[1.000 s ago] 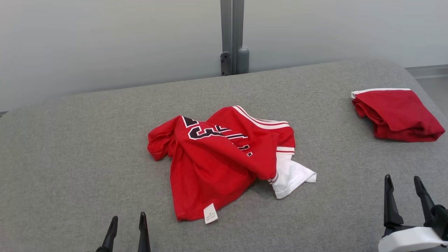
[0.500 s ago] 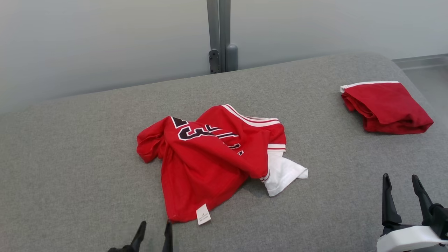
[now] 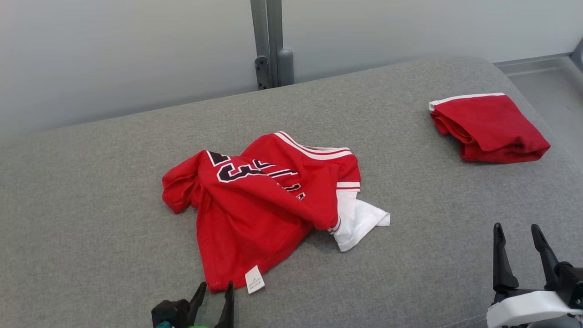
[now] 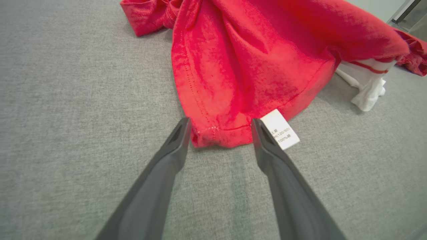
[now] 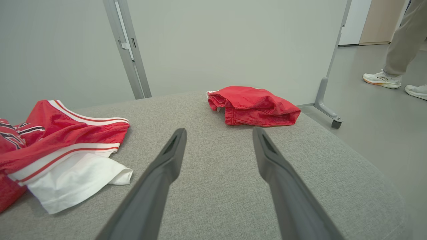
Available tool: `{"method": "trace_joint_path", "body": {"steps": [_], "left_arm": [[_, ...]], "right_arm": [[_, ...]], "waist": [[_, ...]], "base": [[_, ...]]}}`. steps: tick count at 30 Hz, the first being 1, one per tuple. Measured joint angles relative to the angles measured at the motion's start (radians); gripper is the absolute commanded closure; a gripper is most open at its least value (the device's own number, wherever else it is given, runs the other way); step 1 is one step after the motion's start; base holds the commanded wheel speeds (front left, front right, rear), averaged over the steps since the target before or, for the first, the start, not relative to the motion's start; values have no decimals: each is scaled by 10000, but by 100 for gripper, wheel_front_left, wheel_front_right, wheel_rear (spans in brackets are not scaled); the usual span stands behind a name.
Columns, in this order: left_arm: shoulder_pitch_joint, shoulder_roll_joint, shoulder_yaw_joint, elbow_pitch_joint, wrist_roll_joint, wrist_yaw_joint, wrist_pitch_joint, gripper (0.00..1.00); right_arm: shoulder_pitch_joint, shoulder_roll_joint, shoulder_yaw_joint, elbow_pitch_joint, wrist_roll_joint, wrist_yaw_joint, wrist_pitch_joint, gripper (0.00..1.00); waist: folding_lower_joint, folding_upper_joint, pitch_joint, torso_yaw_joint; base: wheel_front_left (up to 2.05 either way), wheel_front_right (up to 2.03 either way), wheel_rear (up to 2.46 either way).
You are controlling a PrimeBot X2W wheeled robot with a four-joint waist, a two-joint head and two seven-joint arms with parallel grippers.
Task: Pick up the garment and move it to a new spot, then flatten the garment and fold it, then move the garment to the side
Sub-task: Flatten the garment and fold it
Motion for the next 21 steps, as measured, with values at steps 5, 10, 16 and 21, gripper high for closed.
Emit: {"method": "trace_joint_path", "body": {"steps": [5,10,16,21], "left_arm": [[-284,-4,2,690,-151,-132,-117,100],[-493,21,102,984,-155,-274,-257,100],[-466,288,560,698,-221,-263,-322,100],[214,754,1009,109,-228,-56,-353,100]], "right_arm": [[-8,2,4,35,2,0,0,0],[-38,2,-71,35,0,0,0,0],[-34,0,-161,27,-17,0,0,0],[33,2,-146,42,-19,0,0,0]], "waist": [[0,0,33,-77],[0,0,52,-16],[0,0,10,215],[0,0,-77,470]], "base": [[0,0,0],[0,0,0],[0,0,0],[0,0,0]]}}
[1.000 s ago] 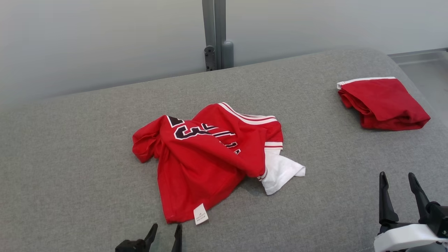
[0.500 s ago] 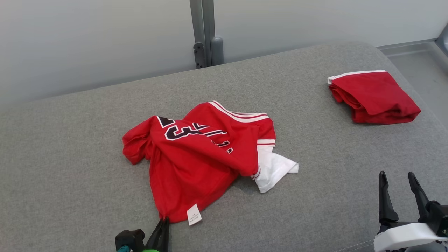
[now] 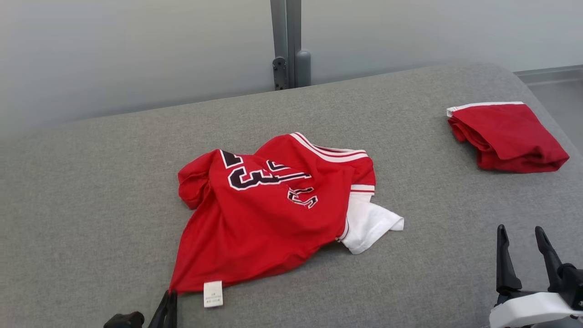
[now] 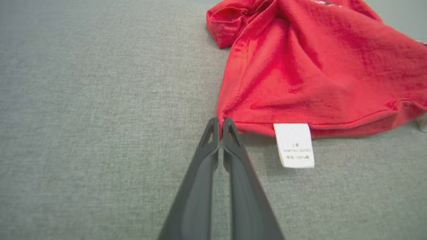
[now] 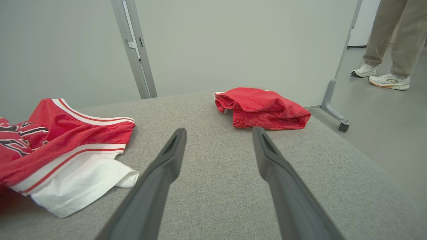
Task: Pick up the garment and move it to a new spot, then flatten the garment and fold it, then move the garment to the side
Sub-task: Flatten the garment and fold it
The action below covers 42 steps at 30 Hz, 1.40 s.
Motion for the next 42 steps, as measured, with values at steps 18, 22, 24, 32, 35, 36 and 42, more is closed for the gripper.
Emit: {"method": "trace_joint_path", "body": {"steps": [18,22,24,32,35,36,42], "left_arm": [[1170,109,708,-2357,52,677,2,0],[1751,113,945,-3557,596,794,-10,0],[1902,67,1085,-3881,752,798,-10,0],[2127,-414,1659,-4242,1438,261,-12,0],[2158,-591,1778,-4027,1684,-58,-12,0],[2158,-616,1822,-3946,1760,-144,-12,0],[2118,-767,2082,-3559,1942,-523,-12,0]], "right_arm": [[34,2,31,-31,-19,0,0,0],[67,-2,-128,-100,-84,0,0,0],[78,-2,-178,-107,-113,0,0,0],[97,-2,-86,-42,-380,0,0,0],[90,-2,-12,86,-437,0,0,0],[89,0,12,144,-439,0,0,0],[56,0,136,387,-410,0,0,0]], "waist": [[0,0,-207,209],[0,0,-225,254],[0,0,-248,325],[0,0,-363,683],[0,0,-393,774],[1,0,-397,800],[0,0,-399,897]], "base": [[0,0,0],[0,0,0],[0,0,0],[0,0,0],[0,0,0],[0,0,0],[0,0,0]]}}
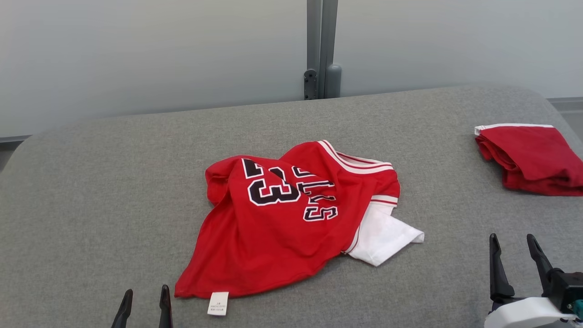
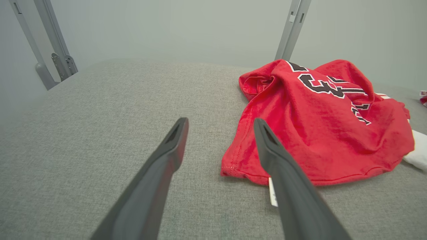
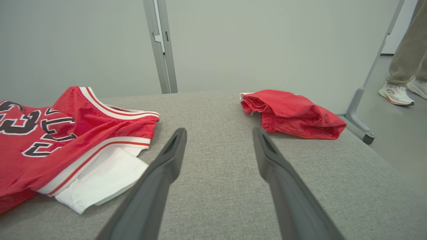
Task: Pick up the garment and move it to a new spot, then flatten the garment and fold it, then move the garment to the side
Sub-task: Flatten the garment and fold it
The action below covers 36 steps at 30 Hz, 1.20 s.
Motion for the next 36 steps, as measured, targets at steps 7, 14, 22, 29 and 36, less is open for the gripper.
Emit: {"method": "trace_joint_path", "body": {"steps": [7,14,22,29,36], "left_arm": [[-74,-65,142,190,171,-178,0,0],[-176,-94,117,368,67,-253,2,0],[-699,249,-520,90,-309,-307,2366,0],[-1698,426,-963,155,-727,-313,3772,0],[-2271,489,-1181,713,-865,-339,3847,0]], "right_arm": [[-30,0,151,134,33,0,0,0],[-446,0,640,138,397,0,0,0],[-2286,-871,2847,1348,1174,0,1950,0],[-3800,-1605,3917,2314,1383,0,4326,0],[-4073,-1737,4052,3137,1634,0,4475,0]], "waist": [[0,0,1,10],[0,0,38,-19],[0,-1,194,-64],[0,0,941,55],[0,0,1637,335]], "base": [[0,0,0],[0,0,0],[0,0,0],[0,0,0],[0,0,0]]}}
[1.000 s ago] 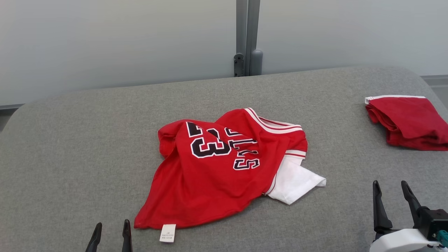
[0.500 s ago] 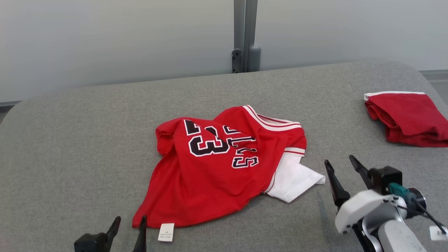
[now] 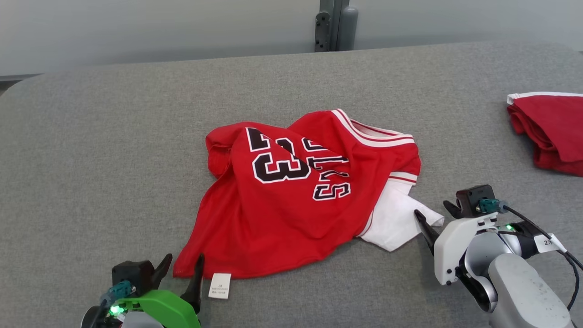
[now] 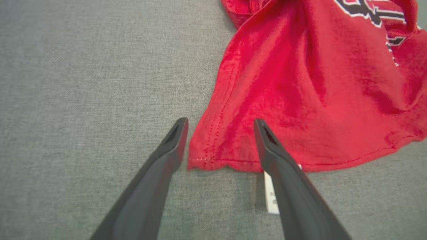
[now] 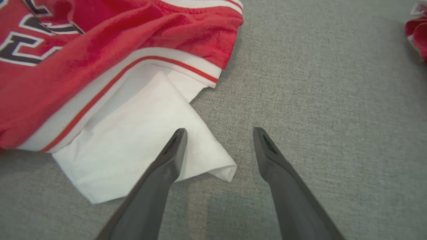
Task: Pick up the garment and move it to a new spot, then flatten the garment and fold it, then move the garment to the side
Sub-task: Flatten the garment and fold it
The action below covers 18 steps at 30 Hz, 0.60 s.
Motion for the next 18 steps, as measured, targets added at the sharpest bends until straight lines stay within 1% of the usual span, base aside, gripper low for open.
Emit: {"method": "trace_joint_path", "body": {"steps": [4,8,11,18], "left_arm": [[11,38,-29,132,-232,0,79,0],[155,115,-67,92,-493,0,146,0],[234,192,-169,92,-522,-2,261,0],[120,176,-228,171,-616,0,257,0]], "right_arm": [[2,17,136,244,209,0,-165,0],[1,35,345,383,385,0,-288,0],[-7,27,437,477,489,0,-351,0],[-156,-54,579,525,694,0,-414,0]], "waist": [[0,0,202,112],[0,0,211,71],[0,0,193,27],[0,0,377,14]], "base": [[0,0,0],[0,0,0],[0,0,0],[0,0,0]]}}
